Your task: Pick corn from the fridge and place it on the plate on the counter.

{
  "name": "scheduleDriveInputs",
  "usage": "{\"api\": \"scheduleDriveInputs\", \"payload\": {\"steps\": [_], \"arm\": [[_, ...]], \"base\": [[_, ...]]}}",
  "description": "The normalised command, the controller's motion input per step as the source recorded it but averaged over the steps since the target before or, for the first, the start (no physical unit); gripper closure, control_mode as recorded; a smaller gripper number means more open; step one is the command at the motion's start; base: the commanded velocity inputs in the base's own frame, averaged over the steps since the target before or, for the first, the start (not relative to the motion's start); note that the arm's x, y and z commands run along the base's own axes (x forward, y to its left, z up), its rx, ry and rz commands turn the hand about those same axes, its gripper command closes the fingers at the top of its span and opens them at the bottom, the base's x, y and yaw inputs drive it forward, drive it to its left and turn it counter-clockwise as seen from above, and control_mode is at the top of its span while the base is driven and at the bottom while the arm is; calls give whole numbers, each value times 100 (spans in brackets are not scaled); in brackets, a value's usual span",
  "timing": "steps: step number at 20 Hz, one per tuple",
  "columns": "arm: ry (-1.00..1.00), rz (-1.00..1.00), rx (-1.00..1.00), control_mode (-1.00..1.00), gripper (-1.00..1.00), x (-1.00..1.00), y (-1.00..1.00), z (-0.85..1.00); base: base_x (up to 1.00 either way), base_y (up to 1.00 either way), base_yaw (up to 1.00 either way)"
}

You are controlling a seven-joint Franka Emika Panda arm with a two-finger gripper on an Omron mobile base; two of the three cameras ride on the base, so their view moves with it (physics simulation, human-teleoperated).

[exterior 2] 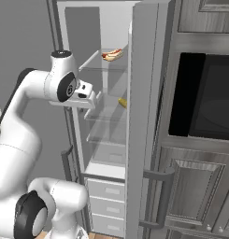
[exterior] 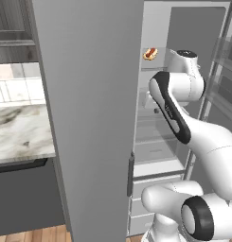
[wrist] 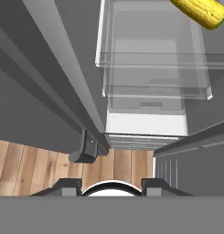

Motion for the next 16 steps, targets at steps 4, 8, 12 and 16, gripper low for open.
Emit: {"api": "scheduleDriveInputs", "payload": {"steps": [4, 8, 12, 16], "arm": [[-1, 0, 0, -100, -100, 0, -14, -18], [-3, 0, 2, -100, -100, 7, -38, -37], [-1, 0, 1, -100, -100, 21, -38, -30], [-9, 0, 0, -100, -100, 10, -27, -23]], "base": [[0, 0, 0], [0, 0, 0], [0, 0, 0], [0, 0, 0]]}}
